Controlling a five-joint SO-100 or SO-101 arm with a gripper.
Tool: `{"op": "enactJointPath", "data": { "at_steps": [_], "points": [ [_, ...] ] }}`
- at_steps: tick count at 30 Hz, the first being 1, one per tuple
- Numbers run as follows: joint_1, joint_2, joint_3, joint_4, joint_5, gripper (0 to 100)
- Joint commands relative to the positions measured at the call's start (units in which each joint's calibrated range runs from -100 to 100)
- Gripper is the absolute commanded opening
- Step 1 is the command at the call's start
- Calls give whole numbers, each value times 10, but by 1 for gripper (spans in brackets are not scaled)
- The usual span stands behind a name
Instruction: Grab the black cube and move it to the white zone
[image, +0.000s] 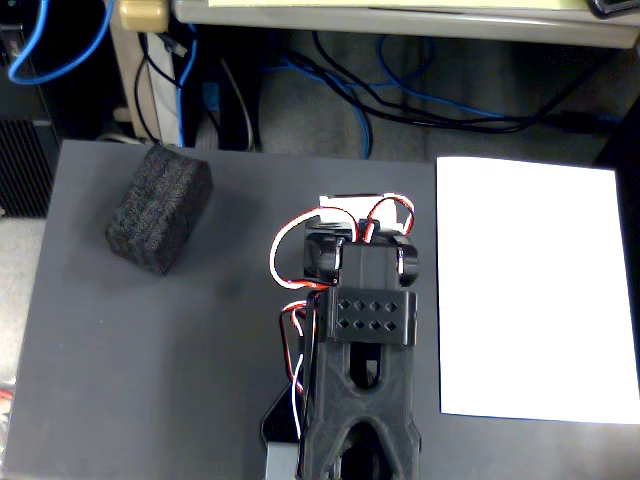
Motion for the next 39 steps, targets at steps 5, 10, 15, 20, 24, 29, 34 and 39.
{"op": "enactJointPath", "data": {
  "at_steps": [5,10,15,20,24,29,34,39],
  "points": [
    [4,-2,0,-8,0,1],
    [4,-2,0,-8,-2,1],
    [4,-3,-3,-66,-4,1],
    [1,-3,-3,-195,-4,1],
    [4,-4,-4,-269,-4,1],
    [4,-4,-178,-279,-3,1],
    [-2,-4,-335,-156,-3,1],
    [-42,9,-684,137,2,1]
  ]
}}
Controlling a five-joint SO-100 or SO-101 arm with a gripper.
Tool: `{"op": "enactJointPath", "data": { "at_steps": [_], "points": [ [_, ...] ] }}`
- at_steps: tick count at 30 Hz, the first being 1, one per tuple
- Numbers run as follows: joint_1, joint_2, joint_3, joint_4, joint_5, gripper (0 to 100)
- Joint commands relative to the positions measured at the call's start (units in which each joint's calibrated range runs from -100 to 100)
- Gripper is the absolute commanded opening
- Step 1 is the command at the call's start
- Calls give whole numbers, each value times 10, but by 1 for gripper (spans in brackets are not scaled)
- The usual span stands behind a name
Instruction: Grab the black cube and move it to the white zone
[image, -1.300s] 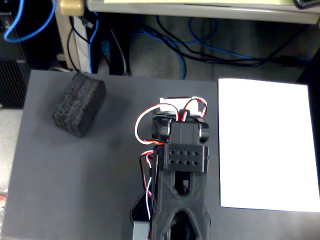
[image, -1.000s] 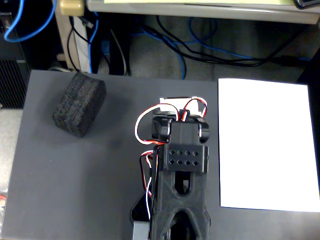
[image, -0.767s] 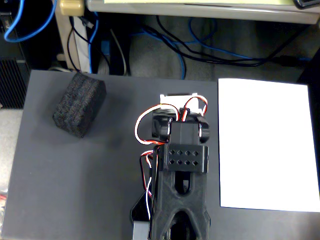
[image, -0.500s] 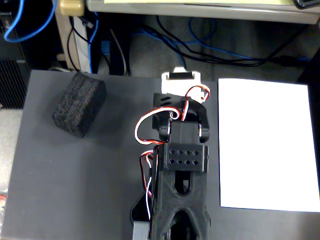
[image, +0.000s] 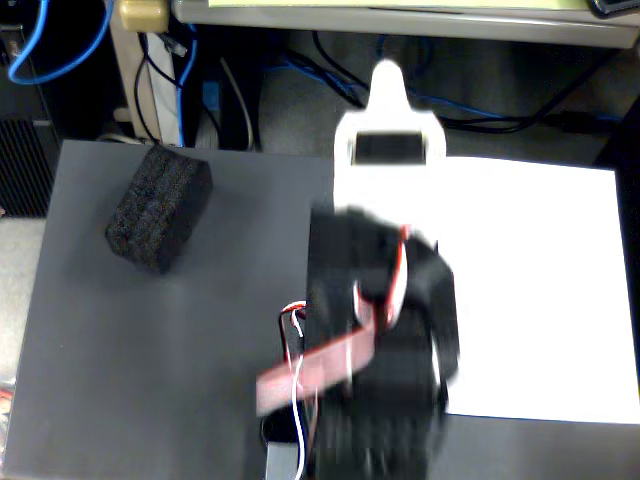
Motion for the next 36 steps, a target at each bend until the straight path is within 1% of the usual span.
{"op": "enactJointPath", "data": {
  "at_steps": [1,3,5,8,10,12,14,16,19,20,22,24,29,32,33,34,35,36],
  "points": [
    [-77,18,-196,144,2,1],
    [-129,70,-177,157,2,1],
    [-140,190,-180,155,2,1],
    [-141,372,-180,90,5,1],
    [-141,477,-182,63,32,1],
    [-142,568,-185,47,44,1],
    [-142,646,-245,57,62,1],
    [-151,727,-331,88,65,1],
    [-260,833,-436,172,65,1],
    [-280,854,-452,197,65,1],
    [-301,864,-456,213,65,1],
    [-331,864,-455,246,94,1],
    [-418,864,-457,285,95,1],
    [-418,871,-457,284,96,1],
    [-418,872,-464,283,102,3],
    [-413,872,-477,283,112,8],
    [-390,872,-489,282,117,13],
    [-371,872,-496,276,121,17]
  ]
}}
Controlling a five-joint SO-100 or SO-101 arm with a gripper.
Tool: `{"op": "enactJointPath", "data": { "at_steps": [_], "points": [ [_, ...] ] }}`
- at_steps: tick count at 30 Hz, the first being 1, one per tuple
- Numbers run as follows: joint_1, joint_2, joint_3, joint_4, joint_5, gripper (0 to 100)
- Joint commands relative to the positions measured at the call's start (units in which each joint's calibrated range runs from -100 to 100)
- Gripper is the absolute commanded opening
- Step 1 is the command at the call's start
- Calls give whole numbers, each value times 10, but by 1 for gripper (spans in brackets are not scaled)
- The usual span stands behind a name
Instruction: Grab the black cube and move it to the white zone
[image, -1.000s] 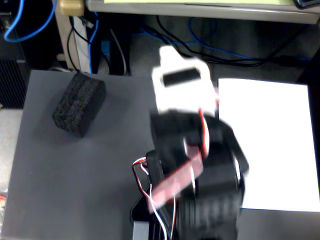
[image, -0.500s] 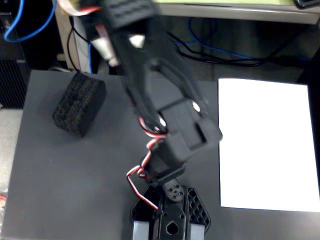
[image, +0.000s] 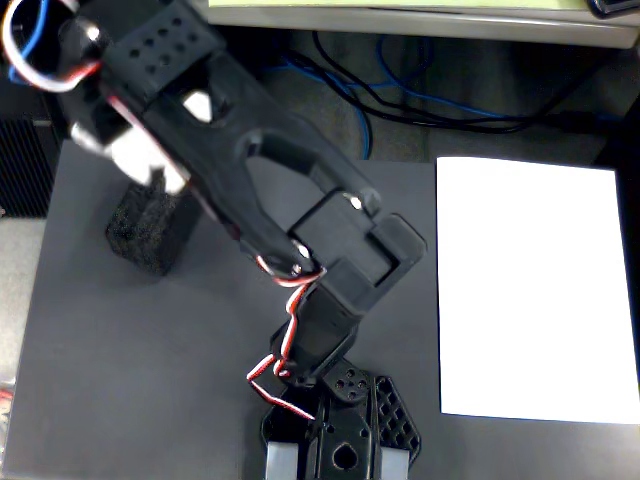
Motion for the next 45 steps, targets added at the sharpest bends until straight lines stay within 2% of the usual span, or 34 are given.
{"op": "enactJointPath", "data": {
  "at_steps": [1,3,8,10,14,20,24,26,29,36,42,45],
  "points": [
    [53,-5,-57,1,24,18],
    [67,-4,-57,0,31,19],
    [62,-3,-12,-11,36,39],
    [67,-3,16,-17,66,39],
    [61,-3,105,-91,71,39],
    [61,-4,105,-84,71,40],
    [61,-4,106,-52,68,54],
    [61,-4,106,-55,69,54],
    [7,-3,107,-58,65,54],
    [5,-3,127,-83,66,54],
    [5,-2,212,-179,67,54],
    [5,-2,286,-262,69,53]
  ]
}}
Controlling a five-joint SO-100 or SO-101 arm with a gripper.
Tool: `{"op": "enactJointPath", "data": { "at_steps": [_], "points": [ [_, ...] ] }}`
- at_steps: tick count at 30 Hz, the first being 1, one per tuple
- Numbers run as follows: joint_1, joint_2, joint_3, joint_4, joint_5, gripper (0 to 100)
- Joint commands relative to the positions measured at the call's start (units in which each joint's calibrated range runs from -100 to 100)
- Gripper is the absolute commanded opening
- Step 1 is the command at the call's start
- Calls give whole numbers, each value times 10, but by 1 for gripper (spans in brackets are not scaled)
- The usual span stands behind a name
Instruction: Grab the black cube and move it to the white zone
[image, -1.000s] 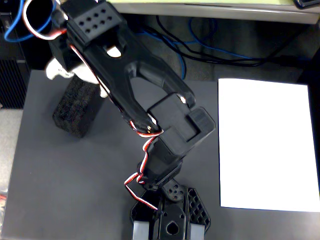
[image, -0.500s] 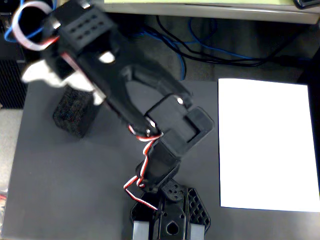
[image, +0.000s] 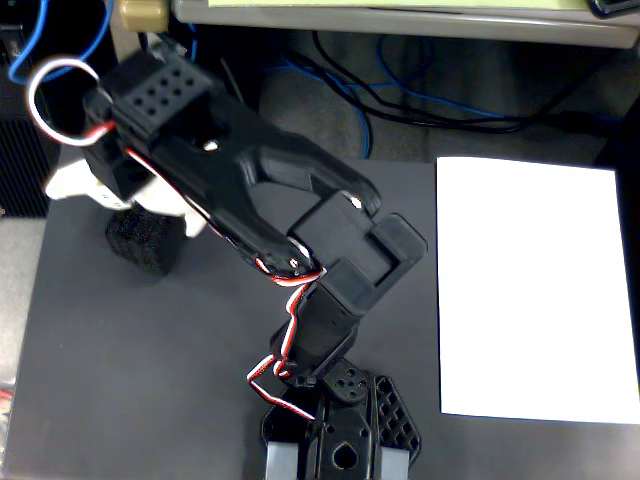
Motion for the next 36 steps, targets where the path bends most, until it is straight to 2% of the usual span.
{"op": "enactJointPath", "data": {
  "at_steps": [1,9,10,13,14,15,20,23,27,29,36],
  "points": [
    [-1,-2,70,-97,2,53],
    [-6,-3,119,-122,-2,51],
    [-6,-3,119,-122,-2,44],
    [-6,-3,118,-122,-3,13],
    [-6,-3,113,-123,-3,5],
    [-6,-3,111,-123,-3,1],
    [4,-13,113,-123,-4,1],
    [104,-14,74,-123,-54,1],
    [159,-14,22,-115,-55,1],
    [191,-14,-2,-111,-73,1],
    [240,-15,-181,4,-124,1]
  ]
}}
